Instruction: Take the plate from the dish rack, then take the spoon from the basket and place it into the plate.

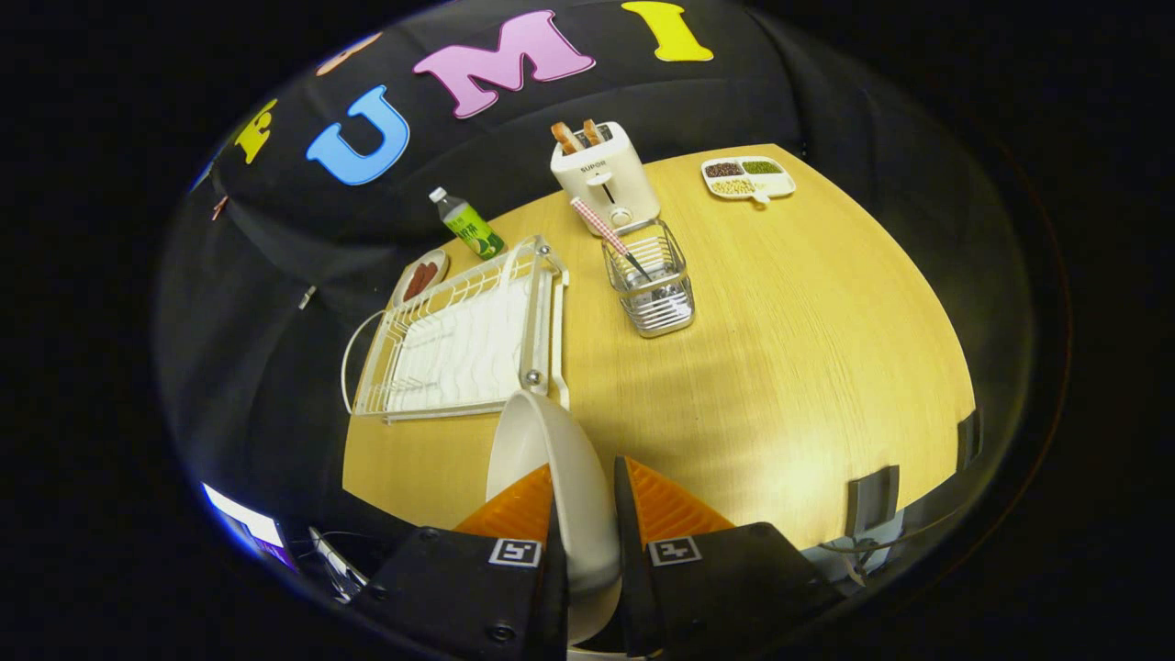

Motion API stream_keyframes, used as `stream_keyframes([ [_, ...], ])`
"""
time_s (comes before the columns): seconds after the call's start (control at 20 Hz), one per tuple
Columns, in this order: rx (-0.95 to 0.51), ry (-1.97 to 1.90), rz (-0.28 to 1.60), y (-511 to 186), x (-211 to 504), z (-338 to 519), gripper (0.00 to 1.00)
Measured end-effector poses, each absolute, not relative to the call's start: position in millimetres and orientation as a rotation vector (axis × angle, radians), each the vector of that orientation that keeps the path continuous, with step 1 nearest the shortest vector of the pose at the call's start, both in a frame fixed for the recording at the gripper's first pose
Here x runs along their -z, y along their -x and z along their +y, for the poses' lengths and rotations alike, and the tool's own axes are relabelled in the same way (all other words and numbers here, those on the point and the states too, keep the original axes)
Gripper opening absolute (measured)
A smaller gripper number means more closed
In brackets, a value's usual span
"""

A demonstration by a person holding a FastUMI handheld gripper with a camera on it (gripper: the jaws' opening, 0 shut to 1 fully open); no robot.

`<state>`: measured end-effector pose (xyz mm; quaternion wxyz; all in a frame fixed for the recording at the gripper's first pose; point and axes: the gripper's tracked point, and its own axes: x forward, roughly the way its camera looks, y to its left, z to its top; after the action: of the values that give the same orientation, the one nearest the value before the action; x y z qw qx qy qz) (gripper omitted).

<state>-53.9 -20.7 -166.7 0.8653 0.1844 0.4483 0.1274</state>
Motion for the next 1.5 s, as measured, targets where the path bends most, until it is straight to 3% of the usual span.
stream_keyframes([
  [0.65,-0.373,-0.431,1.028,-3,254,-35,0.3],
  [0.95,-0.353,-0.372,0.977,-13,258,-49,0.44],
  [1.05,-0.356,-0.335,0.91,-19,247,-50,0.73],
  [1.15,-0.368,-0.28,0.823,-30,230,-48,0.86],
  [1.2,-0.375,-0.254,0.785,-35,220,-46,0.98],
  [1.5,-0.396,-0.147,0.546,-72,152,-34,0.98],
])
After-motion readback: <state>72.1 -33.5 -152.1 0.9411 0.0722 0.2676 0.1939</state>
